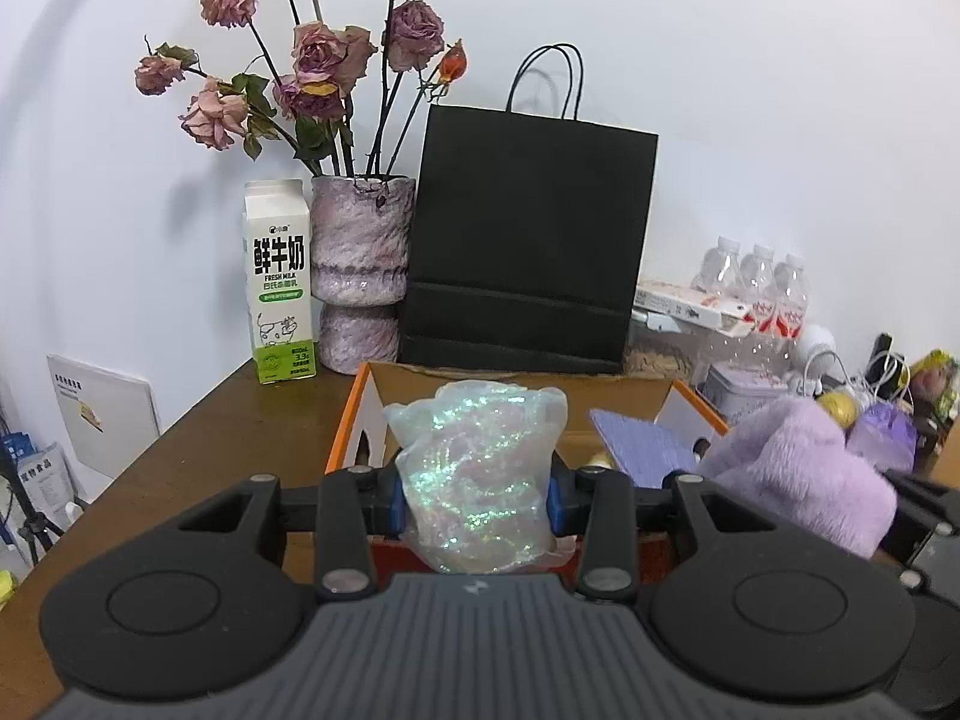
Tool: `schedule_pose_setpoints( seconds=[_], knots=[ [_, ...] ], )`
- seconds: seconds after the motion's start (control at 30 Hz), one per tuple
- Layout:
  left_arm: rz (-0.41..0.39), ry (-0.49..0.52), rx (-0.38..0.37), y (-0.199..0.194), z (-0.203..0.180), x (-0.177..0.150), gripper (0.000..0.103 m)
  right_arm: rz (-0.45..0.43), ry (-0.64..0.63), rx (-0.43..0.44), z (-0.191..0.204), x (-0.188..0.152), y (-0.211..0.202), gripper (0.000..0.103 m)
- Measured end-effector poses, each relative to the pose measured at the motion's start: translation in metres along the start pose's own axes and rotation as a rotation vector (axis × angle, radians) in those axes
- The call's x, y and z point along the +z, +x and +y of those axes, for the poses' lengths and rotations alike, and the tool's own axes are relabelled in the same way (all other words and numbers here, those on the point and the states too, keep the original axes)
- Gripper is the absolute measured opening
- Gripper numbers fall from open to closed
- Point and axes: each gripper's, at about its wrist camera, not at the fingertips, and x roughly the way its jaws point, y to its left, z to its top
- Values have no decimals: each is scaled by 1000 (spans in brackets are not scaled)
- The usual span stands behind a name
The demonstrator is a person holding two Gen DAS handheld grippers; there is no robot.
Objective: Organize objects
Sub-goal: 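Carry the plastic bag and lilac headband over the red box with both grippers, then lower both items into the box and open both grippers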
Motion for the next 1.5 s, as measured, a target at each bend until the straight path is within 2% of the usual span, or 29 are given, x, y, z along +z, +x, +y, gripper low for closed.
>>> schedule_pose_setpoints(
  seconds=[0.33, 0.97, 1.27, 1.37, 1.4, 1.43, 1.47, 1.5],
  knots=[
    [-13, -15, 13, 33, 2, 18, 40, -12, 11, 15, -6, 10, 37, 38],
    [31, 20, 36, 108, 0, 32, 41, 42, 8, -6, -31, 16, 116, 38],
    [56, 39, 44, 136, 0, 33, 41, 66, 12, -12, -40, 14, 140, 40],
    [68, 43, 48, 140, 0, 32, 46, 73, 23, -23, -42, 13, 144, 48],
    [69, 43, 51, 141, 0, 31, 48, 76, 26, -32, -43, 12, 145, 55],
    [69, 41, 56, 142, 0, 31, 51, 84, 26, -39, -44, 12, 146, 67],
    [70, 37, 57, 142, 1, 31, 57, 87, 25, -47, -44, 12, 147, 75],
    [69, 34, 59, 142, 1, 31, 68, 84, 28, -57, -45, 11, 147, 89]
  ],
)
